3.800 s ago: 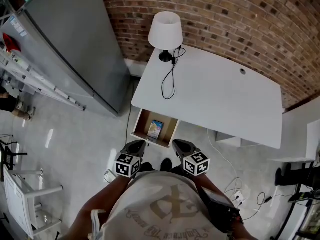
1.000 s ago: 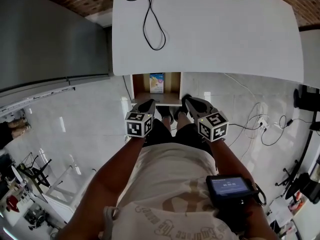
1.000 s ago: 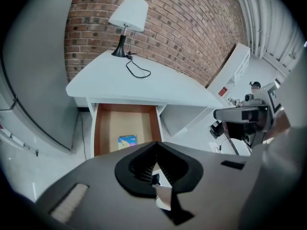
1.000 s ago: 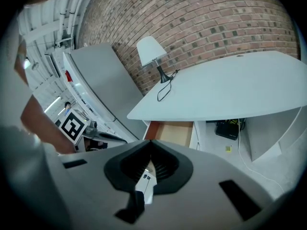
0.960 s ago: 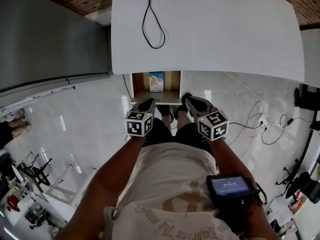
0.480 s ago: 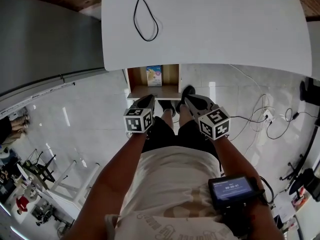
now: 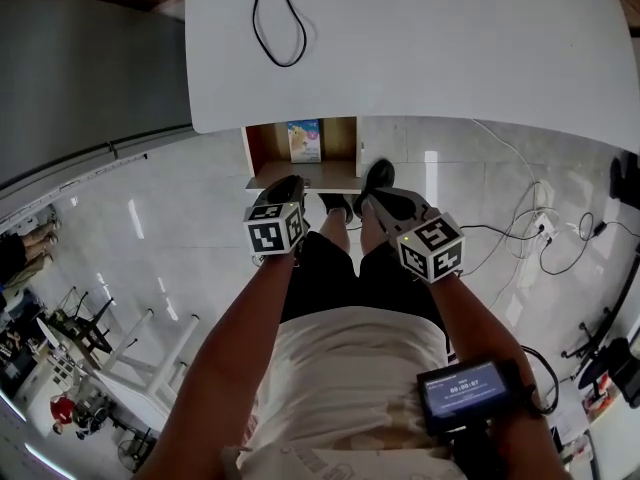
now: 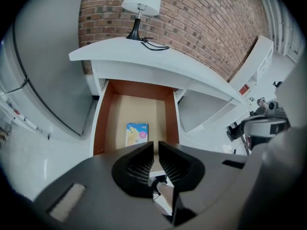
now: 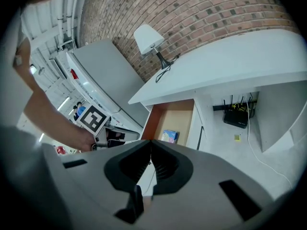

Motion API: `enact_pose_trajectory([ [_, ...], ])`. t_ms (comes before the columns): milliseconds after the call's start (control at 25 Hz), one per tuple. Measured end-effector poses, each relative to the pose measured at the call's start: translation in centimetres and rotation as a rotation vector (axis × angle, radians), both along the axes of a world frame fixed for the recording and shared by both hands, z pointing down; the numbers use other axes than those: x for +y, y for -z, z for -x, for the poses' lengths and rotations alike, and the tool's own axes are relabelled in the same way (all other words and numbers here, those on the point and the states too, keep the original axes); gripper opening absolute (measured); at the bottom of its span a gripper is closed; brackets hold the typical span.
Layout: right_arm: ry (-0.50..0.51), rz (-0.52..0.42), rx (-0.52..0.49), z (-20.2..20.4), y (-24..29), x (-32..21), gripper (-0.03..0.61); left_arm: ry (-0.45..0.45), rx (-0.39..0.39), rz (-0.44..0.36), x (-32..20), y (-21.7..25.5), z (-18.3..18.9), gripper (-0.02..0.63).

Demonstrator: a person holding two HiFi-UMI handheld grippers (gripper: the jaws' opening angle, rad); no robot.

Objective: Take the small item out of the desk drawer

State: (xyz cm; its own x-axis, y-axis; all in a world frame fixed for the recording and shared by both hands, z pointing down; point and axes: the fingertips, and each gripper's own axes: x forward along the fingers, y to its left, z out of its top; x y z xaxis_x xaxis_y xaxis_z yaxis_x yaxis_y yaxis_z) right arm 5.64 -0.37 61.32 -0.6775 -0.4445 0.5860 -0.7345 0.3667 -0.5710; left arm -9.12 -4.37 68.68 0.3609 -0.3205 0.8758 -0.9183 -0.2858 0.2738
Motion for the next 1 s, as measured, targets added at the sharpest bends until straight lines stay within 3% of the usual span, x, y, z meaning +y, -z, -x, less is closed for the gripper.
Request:
enact_pose_trajectory([
  [320, 0.033, 0.005, -0.011, -1.1, -1.6, -0.3, 0.006, 0.041, -0.036, 0.005, -0.4, -1.7, 0.2, 0.102],
  [680, 0.061, 0.004, -0.014, -1.5, -3.3, -0.9, 0.006, 0.009, -0.094, 0.001, -1.7, -4.1, -0.3, 0.283],
  [1000, 0.072, -0.016, -0.006, -1.4, -4.9, -1.1, 0.006, 0.027, -0.090, -0.003, -2.8, -6.3, -1.4, 0.364],
])
